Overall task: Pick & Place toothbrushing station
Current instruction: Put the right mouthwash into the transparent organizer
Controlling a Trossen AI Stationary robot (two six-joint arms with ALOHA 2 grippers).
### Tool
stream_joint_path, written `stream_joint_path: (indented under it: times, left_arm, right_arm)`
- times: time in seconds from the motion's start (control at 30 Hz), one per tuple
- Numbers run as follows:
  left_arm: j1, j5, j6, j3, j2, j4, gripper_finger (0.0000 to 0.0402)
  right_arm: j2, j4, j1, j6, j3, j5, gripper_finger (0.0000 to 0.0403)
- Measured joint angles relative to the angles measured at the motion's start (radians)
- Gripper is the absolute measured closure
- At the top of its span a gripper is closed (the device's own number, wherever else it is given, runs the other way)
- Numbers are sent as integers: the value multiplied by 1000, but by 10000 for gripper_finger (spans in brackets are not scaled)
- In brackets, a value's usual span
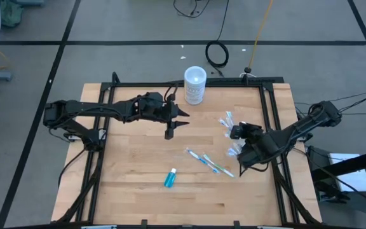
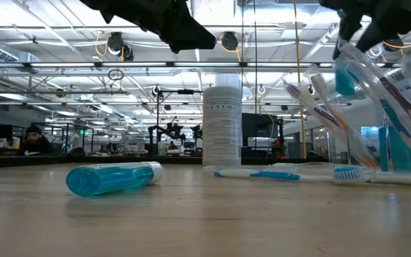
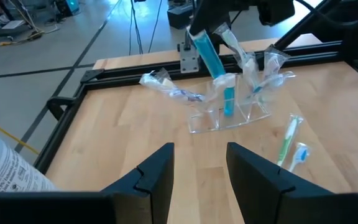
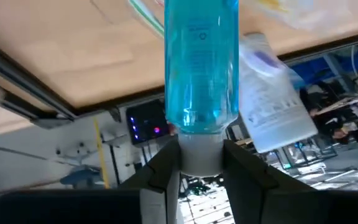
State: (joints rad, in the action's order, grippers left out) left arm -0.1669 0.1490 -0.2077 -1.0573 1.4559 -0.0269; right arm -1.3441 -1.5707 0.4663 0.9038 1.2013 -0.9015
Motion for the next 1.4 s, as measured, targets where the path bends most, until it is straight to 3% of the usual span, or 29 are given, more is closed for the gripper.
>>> stream_joint_path:
  times: [0.23, 0.43, 0.73, 0.93, 1.4]
  left_arm:
    - [0, 0, 0, 0, 0, 0, 249]
    - [-2, -1, -23, 0, 0, -9, 249]
    - [-10, -26, -44, 0, 0, -48, 249]
    - [-28, -26, -45, 0, 0, -54, 249]
    - [-36, -26, -44, 0, 0, -54, 249]
  right_arm:
    - [-1, -1, 12, -80, -132, 121, 316]
    - [-1, -2, 33, -175, -205, 117, 316]
    - [-1, 2, 83, -246, -172, 99, 316]
    - [-1, 4, 95, -215, -176, 173, 316]
    - [-1, 68, 94, -163, -280, 113, 297]
